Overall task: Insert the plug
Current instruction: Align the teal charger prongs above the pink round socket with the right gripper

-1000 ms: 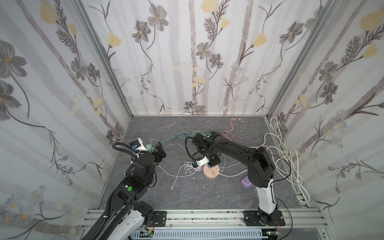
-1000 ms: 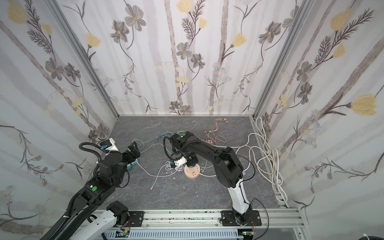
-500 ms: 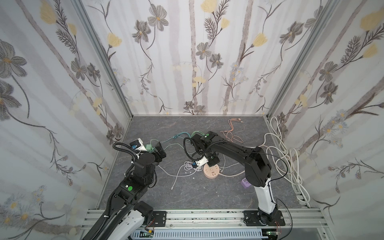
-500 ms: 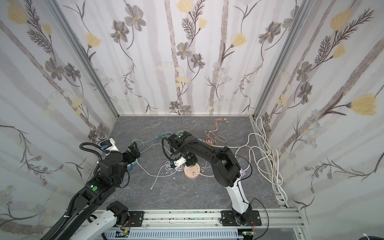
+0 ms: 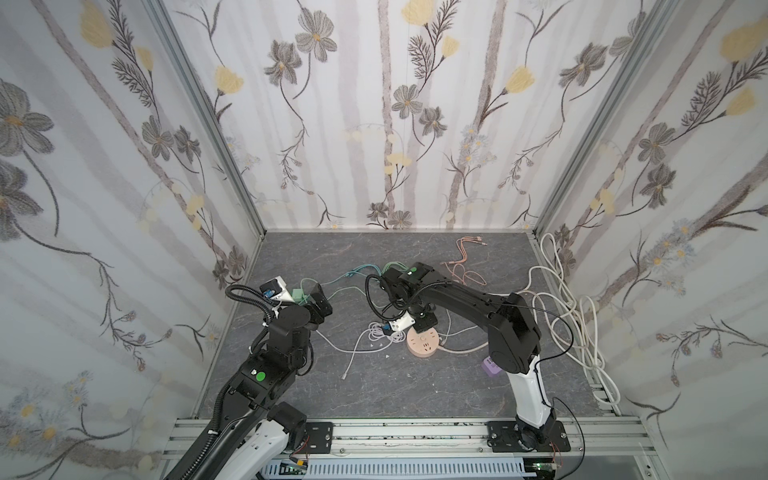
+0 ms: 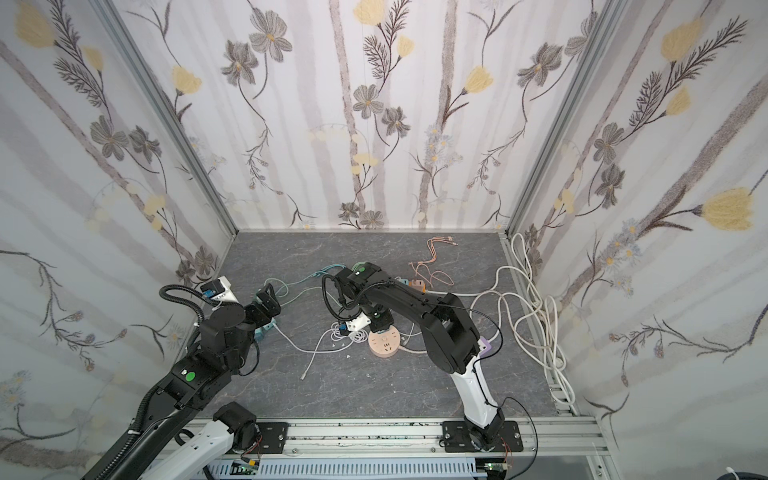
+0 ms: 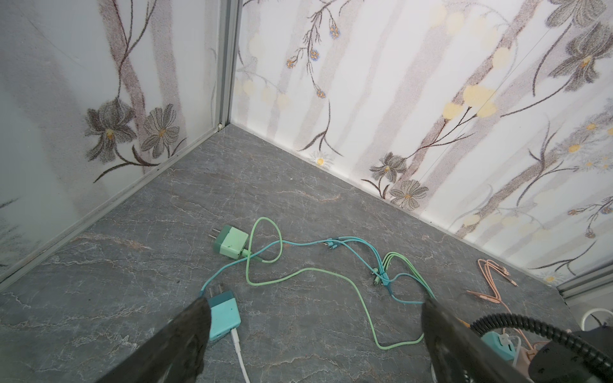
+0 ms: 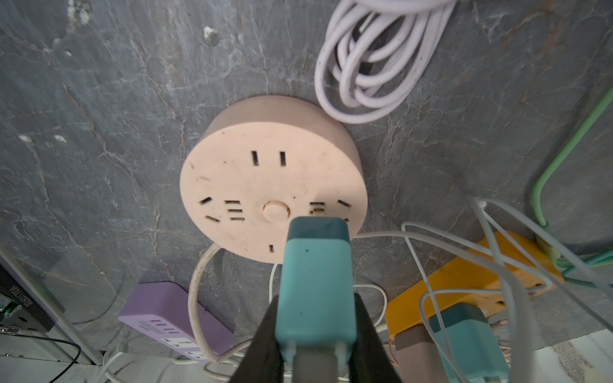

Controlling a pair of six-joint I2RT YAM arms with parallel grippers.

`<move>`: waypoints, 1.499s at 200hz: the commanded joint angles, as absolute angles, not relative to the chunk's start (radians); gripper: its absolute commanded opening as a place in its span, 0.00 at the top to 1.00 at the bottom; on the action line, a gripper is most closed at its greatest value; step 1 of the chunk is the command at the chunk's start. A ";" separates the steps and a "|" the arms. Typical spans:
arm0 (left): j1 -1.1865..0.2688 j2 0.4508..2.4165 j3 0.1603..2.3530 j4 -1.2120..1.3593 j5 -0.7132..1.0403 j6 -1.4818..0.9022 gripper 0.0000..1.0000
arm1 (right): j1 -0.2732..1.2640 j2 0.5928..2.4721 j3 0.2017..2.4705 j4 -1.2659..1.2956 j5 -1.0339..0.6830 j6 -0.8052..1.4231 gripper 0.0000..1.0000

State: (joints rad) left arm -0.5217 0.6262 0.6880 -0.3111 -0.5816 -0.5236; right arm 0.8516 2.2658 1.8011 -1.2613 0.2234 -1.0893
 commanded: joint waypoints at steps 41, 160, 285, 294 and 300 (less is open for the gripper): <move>-0.520 0.630 0.683 -0.295 -0.590 -0.527 0.00 | 0.855 2.287 1.798 -1.269 0.118 -1.054 1.00; -0.518 0.626 0.675 -0.305 -0.573 -0.553 0.00 | 0.848 2.258 1.795 -1.261 0.156 -1.056 1.00; -0.516 0.618 0.669 -0.313 -0.569 -0.570 0.00 | 0.834 2.247 1.796 -1.232 0.179 -1.048 1.00; -0.517 0.618 0.670 -0.316 -0.569 -0.569 0.00 | 0.836 2.254 1.796 -1.235 0.180 -1.046 1.00; -0.517 0.617 0.670 -0.316 -0.569 -0.568 0.00 | 0.836 2.258 1.796 -1.237 0.184 -1.046 1.00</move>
State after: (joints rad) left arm -0.5182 0.6163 0.6704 -0.3210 -0.5636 -0.5568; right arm 0.8314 2.2501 1.7969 -1.2484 0.1982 -1.0489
